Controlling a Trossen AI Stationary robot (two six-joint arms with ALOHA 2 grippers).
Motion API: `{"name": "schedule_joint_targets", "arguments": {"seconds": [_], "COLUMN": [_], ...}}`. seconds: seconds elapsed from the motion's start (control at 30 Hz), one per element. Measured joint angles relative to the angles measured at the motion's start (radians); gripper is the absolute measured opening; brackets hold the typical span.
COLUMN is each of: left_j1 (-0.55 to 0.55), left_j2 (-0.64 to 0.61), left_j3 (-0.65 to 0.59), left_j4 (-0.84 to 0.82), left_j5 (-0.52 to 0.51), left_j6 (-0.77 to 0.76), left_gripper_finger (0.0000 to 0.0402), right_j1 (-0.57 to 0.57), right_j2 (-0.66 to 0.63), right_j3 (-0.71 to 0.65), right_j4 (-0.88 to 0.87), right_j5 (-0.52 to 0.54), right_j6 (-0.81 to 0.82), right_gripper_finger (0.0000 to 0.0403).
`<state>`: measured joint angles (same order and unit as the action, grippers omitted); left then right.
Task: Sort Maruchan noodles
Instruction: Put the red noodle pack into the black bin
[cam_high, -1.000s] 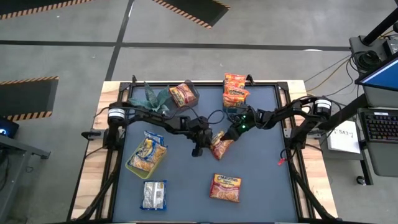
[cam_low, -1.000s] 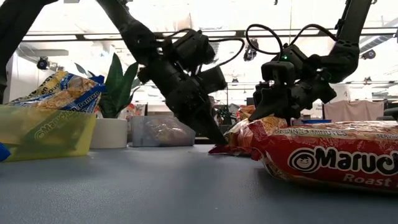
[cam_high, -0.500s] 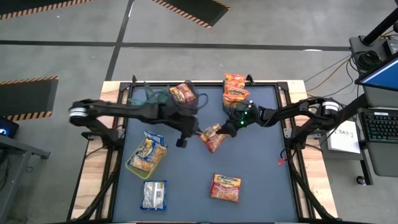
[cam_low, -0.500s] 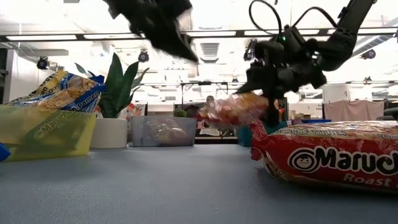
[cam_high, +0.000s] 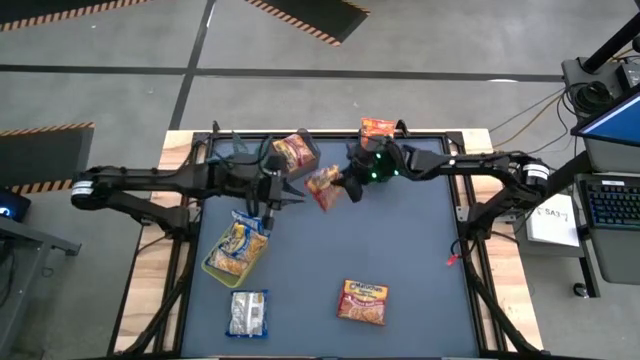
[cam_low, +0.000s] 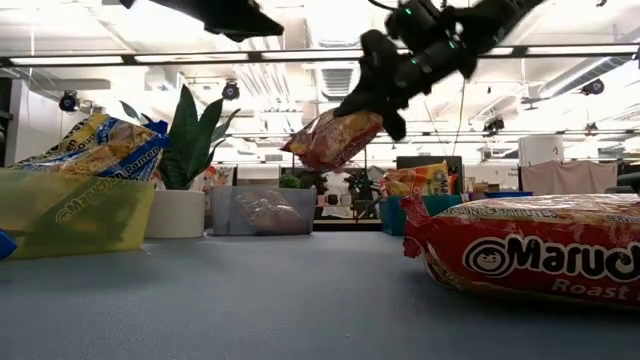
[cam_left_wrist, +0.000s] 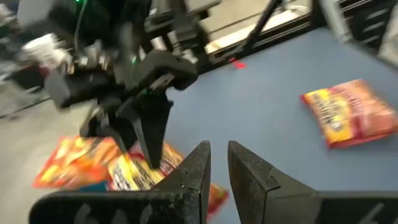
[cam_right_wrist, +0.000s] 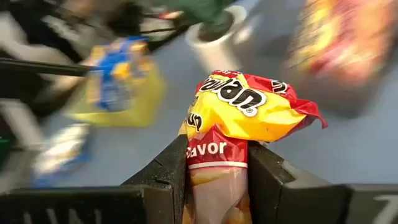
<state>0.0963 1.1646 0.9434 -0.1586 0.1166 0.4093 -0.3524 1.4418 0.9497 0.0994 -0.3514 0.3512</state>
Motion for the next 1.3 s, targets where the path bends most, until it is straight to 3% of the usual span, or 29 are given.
{"name": "schedule_joint_targets", "arguments": {"seconds": [0.13,0.27,0.63,1.07,1.3], "left_j1": [0.001,0.012,0.079,0.100,0.100], "left_j2": [-0.046,-0.075,-0.165,-0.213,-0.215], "left_j3": [-0.039,-0.080,-0.179,-0.202,-0.202], "left_j4": [0.002,0.038,0.185,0.166,0.132], "left_j5": [-0.137,-0.249,-0.275,-0.347,-0.372], "left_j6": [0.012,0.019,0.017,0.001,0.001], "left_gripper_finger": [0.0039,0.0039,0.0039,0.0039,0.0039], "right_j1": [-0.014,-0.052,-0.107,-0.104,-0.104], "right_j2": [0.000,0.012,0.213,0.478,0.555], "right_j3": [0.160,0.275,0.492,0.697,0.792], "right_j4": [-0.220,-0.280,-0.287,-0.281,-0.319], "right_j5": [0.173,0.238,0.243,0.248,0.248], "right_j6": [-0.140,-0.198,-0.245,-0.220,-0.195], "right_gripper_finger": [0.0106,0.0106,0.0105,0.0105,0.0105]}}
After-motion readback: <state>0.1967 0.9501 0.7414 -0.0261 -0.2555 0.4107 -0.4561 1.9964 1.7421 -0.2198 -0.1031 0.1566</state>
